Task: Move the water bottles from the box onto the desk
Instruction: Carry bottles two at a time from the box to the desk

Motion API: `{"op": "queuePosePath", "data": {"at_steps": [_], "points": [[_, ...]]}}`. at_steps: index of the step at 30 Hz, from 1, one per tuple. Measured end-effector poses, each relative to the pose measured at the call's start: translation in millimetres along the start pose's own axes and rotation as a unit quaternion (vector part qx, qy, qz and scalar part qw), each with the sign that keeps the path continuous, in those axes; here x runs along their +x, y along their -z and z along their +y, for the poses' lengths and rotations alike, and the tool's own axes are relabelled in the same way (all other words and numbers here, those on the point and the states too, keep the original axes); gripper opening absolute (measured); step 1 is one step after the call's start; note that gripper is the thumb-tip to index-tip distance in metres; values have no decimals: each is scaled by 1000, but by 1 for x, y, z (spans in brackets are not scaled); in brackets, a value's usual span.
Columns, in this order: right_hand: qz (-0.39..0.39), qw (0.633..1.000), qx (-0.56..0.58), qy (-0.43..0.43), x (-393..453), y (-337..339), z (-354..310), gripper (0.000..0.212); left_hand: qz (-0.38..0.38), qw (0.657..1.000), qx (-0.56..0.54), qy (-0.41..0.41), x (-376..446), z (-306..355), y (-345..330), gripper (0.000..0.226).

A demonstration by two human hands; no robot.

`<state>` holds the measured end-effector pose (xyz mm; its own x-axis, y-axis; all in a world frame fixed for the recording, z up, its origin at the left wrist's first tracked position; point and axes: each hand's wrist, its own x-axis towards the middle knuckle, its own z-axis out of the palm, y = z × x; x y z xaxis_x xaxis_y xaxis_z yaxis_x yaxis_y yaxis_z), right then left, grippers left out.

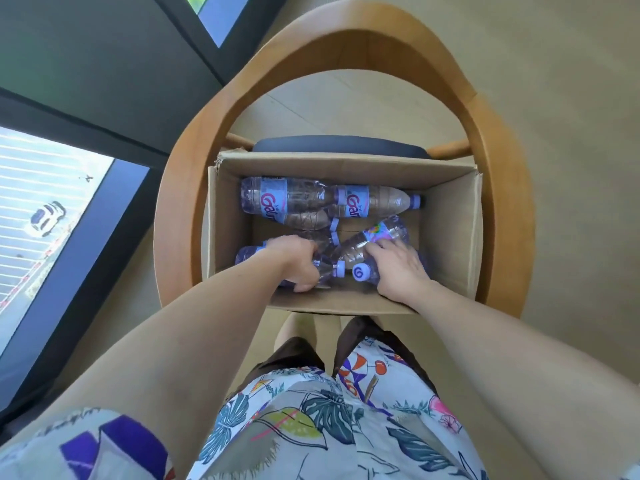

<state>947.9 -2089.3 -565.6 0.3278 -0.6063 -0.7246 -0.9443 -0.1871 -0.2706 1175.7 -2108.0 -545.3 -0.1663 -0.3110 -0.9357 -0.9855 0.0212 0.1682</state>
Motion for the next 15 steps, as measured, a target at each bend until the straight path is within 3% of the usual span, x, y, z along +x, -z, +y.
{"op": "queuePosePath", "data": {"at_steps": [5, 8, 12, 15], "points": [[17, 996, 83, -11, -9, 27, 5, 41, -5, 999, -40, 5, -13, 5, 11, 67], [-2, 979, 193, -61, -11, 50, -3, 59, 6, 996, -86, 15, -24, 6, 22, 75], [-14, 906, 413, -92, -16, 86, -17, 77, 26, 978, -206, 26, -45, 0, 43, 67], [-6, 820, 570, -60, -25, 113, -31, 59, 64, 952, -299, 27, -63, -10, 66, 63]]}}
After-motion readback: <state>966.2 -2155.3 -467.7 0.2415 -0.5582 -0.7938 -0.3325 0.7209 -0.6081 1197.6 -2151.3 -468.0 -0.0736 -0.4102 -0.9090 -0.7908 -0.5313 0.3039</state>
